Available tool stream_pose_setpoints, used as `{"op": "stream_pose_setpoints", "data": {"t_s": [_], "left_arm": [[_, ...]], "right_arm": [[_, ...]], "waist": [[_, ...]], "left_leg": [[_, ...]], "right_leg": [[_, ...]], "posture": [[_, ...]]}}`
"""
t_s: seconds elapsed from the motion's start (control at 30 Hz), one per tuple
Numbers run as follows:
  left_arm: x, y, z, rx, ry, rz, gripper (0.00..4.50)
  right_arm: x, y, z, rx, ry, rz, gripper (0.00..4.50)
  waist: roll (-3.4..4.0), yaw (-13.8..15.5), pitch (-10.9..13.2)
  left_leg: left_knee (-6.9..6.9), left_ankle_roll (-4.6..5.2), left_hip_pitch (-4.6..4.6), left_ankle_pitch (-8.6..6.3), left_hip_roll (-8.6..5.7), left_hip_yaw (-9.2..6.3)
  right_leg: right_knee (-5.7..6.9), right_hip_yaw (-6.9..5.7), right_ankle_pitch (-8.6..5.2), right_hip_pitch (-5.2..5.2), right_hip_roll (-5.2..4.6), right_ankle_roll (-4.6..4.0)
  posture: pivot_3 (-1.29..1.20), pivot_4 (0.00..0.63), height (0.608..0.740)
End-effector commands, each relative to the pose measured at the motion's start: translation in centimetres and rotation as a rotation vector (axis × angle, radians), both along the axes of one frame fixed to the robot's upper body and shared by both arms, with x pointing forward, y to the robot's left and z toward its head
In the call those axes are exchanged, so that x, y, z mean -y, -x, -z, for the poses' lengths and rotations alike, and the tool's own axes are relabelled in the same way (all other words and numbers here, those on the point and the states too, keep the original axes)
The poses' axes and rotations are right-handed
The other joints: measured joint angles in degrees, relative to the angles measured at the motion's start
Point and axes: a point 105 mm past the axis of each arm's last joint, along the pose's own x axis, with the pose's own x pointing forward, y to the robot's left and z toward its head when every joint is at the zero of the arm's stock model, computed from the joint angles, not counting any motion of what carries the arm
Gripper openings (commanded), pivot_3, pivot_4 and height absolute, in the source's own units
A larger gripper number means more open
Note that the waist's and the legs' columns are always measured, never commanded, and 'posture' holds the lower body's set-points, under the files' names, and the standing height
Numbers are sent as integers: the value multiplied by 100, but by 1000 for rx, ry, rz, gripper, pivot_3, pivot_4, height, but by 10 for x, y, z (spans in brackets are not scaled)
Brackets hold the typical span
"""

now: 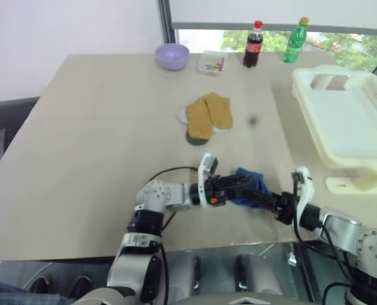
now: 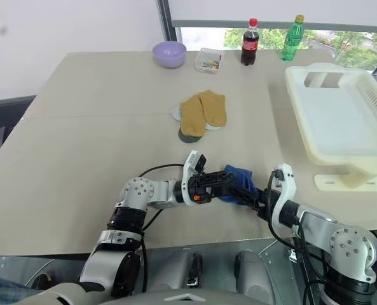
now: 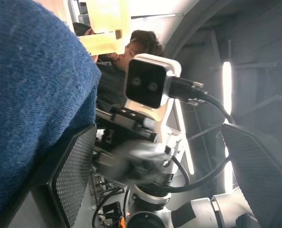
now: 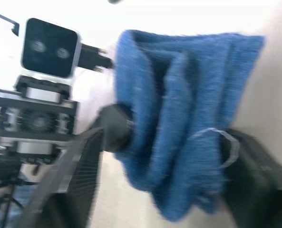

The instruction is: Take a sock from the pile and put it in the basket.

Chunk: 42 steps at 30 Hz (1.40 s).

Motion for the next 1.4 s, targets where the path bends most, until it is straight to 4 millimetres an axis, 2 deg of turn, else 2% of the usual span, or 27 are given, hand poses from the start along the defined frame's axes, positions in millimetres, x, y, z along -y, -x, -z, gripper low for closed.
{"op": "stream_pose_setpoints", "data": {"t_s": [0.03,0.07,0.1,0.3,0.4,0.5,0.8,1.4], "left_arm": [[0,-2,-1,-24,36,-14,4500],[-2,-5,-2,-32,46,-28,4500],[-3,-7,-3,-41,57,-42,4500],[-5,-11,-2,-61,60,-63,4500],[-5,-10,-2,-64,62,-61,4500],[-4,-10,-1,-66,61,-61,4500],[-4,-10,0,-87,69,-62,4500],[-11,-8,1,-131,98,-45,4500]], "right_arm": [[4,4,7,-30,21,2,2042],[4,4,7,-29,20,0,1468],[4,4,7,-27,19,-1,1141],[3,3,5,-10,3,-9,1141],[1,3,6,-8,-3,-19,2004],[3,0,8,-16,-7,7,3386],[6,-1,6,-26,-103,43,3386],[6,-4,9,-41,-120,56,3386]], "waist": [[5,-3,-3],[8,-1,-6],[10,-1,-10],[13,1,-14],[13,0,-14],[14,-4,-15],[11,-5,-18],[12,-22,-20]], "left_leg": [[0,0,0,0,0,0],[0,0,0,0,0,0],[0,0,1,0,0,1],[0,1,6,0,0,0],[0,1,6,0,0,1],[0,1,7,-1,0,1],[0,1,8,-1,2,2],[0,1,11,-1,6,2]], "right_leg": [[0,0,0,0,0,0],[0,0,0,0,0,0],[0,0,0,0,0,0],[2,-1,0,5,0,1],[2,0,0,6,0,1],[2,0,0,5,1,1],[3,2,0,6,2,0],[4,4,-2,6,6,-2]], "posture": [[0,150,740],[0,150,740],[0,150,740],[0,150,740],[0,150,740],[0,150,740],[0,150,740],[0,150,740]]}}
